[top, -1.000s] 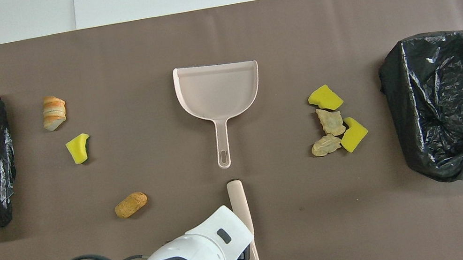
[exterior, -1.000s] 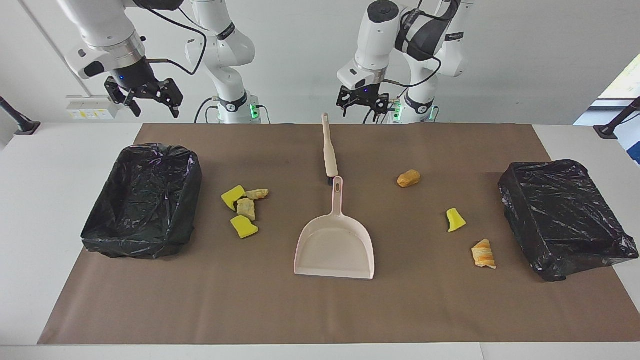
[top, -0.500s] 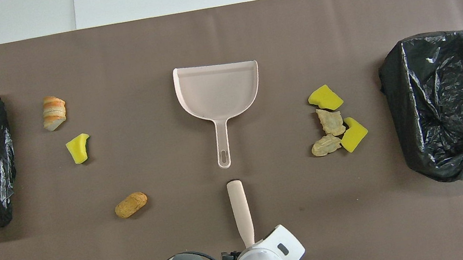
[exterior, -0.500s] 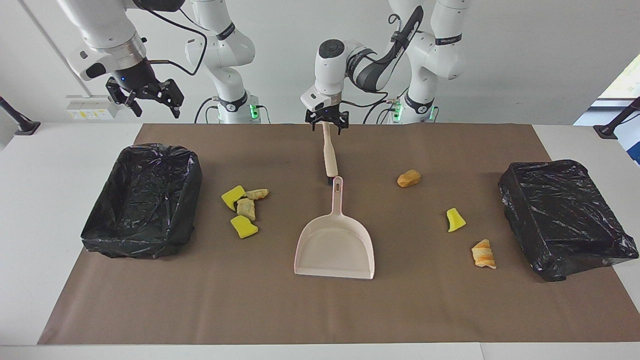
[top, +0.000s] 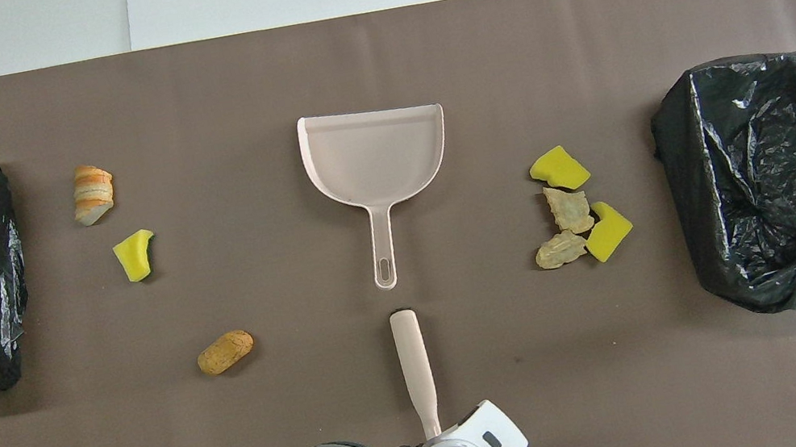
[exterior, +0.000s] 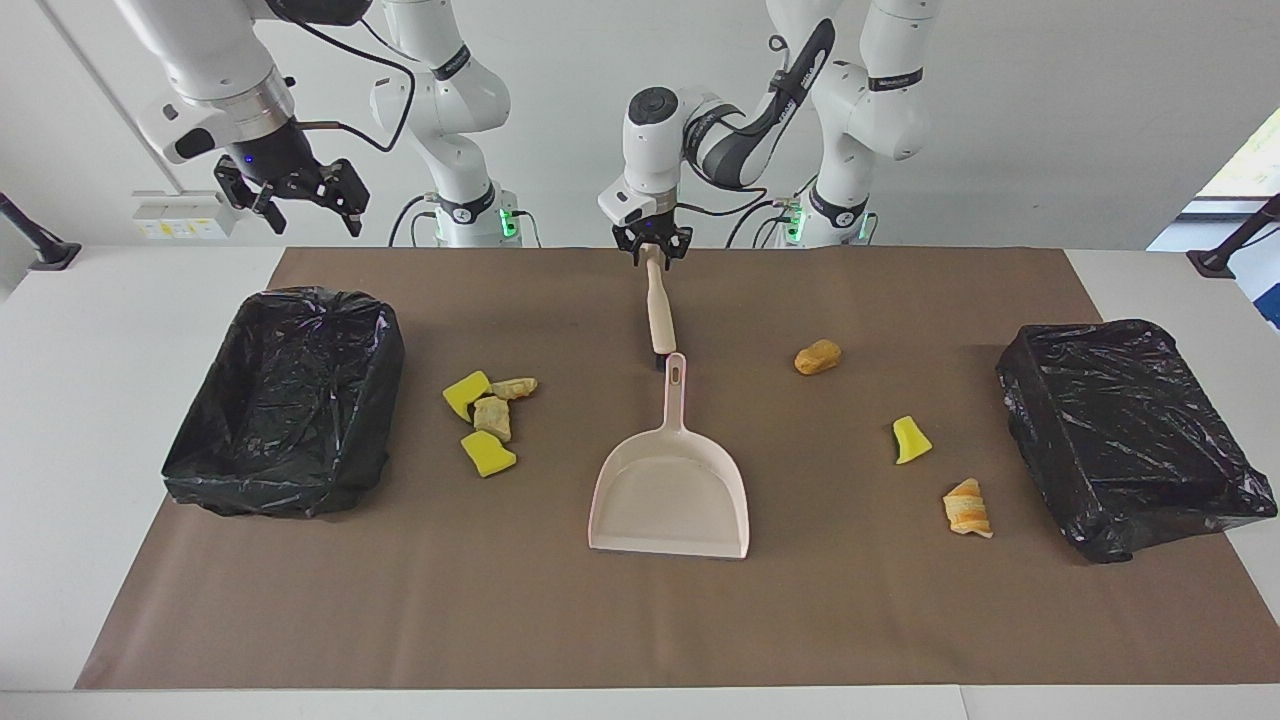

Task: Sweep and dump trash in bin
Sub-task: 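Grasp the wooden brush handle with the left gripper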

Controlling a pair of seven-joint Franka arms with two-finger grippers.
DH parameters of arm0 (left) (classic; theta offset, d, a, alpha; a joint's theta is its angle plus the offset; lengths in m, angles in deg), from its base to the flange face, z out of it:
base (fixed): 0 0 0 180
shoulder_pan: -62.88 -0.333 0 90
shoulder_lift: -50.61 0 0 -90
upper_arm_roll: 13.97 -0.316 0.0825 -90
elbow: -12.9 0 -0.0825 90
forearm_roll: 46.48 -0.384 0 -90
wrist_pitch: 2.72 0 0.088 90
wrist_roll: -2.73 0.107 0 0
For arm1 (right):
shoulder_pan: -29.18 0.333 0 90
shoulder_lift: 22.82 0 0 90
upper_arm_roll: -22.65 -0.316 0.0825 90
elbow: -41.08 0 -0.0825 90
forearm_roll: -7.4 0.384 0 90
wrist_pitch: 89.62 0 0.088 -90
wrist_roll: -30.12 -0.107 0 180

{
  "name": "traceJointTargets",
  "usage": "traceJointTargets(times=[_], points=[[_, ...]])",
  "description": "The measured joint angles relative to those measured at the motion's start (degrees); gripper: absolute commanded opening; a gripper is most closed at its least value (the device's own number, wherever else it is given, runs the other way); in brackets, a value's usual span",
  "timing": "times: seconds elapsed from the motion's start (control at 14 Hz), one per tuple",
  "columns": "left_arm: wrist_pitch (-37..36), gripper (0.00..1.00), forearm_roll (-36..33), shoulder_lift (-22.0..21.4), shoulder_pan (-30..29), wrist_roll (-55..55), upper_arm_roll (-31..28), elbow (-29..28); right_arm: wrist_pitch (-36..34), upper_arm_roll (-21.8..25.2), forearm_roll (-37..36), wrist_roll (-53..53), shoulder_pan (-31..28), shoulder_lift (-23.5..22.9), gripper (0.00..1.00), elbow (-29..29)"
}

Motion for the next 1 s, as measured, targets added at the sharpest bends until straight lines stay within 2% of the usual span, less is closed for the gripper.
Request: traceJointTargets(times=[0.21,0.43,0.79,1.0], points=[[-0.69,0.00,-0.01,-0.30,-0.27,0.01,-0.76,0.35,0.00,0.00,0.00,0.01,0.00,0.04,1.00,0.05],[-6.95,0.00,-1.07,-1.86,-1.20,0.02,-1.48,1.65,0.00,0.00,0.00,0.02,0.00,0.19,1.00,0.14],[-21.83,0.00,-5.50,-8.64,-10.15,3.28,-2.01,2.90,-0.57,-0.08,0.00,-0.82,0.57,0.29,1.00,0.49],[-23.21,0.00,-7.66,-10.23,-17.22,8.27,-2.11,2.33,-0.67,-0.20,0.13,-6.37,3.95,0.14,1.00,0.56]])
